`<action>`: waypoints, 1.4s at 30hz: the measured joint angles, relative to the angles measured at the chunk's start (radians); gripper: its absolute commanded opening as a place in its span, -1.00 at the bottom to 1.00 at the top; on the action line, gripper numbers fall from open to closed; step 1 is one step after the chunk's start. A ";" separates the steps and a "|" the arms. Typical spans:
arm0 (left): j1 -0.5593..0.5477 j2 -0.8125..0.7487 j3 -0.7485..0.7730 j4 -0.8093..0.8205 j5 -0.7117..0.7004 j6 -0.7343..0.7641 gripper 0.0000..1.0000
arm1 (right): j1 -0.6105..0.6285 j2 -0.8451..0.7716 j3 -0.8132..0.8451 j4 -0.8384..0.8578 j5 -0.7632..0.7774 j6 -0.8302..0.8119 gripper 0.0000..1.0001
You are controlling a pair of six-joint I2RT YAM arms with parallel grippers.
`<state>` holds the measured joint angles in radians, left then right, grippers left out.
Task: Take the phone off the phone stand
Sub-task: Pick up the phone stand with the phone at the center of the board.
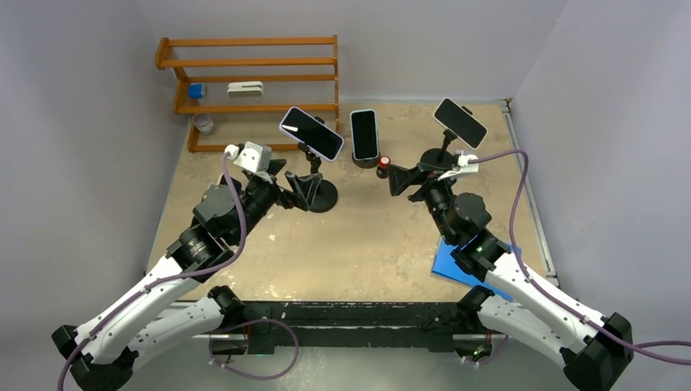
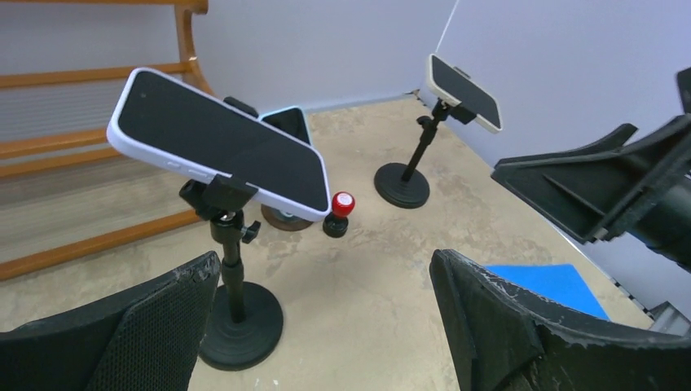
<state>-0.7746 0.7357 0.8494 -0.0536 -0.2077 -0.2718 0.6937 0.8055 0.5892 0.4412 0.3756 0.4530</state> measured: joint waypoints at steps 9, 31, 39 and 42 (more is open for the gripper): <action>0.024 0.103 0.035 -0.114 -0.036 -0.125 0.98 | 0.000 -0.027 -0.006 -0.011 -0.060 0.037 0.98; 0.414 0.282 0.222 -0.224 0.397 -0.542 0.75 | 0.000 -0.080 -0.006 -0.028 -0.104 0.051 0.98; 0.475 0.324 0.222 -0.198 0.475 -0.646 0.60 | 0.000 -0.093 -0.006 -0.041 -0.105 0.050 0.98; 0.482 0.338 0.216 -0.177 0.498 -0.665 0.55 | 0.000 -0.093 -0.006 -0.043 -0.105 0.050 0.98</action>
<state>-0.2928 1.0740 1.0653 -0.2302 0.2905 -0.9371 0.6937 0.7128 0.5827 0.3985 0.2707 0.5026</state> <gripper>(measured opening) 0.796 0.987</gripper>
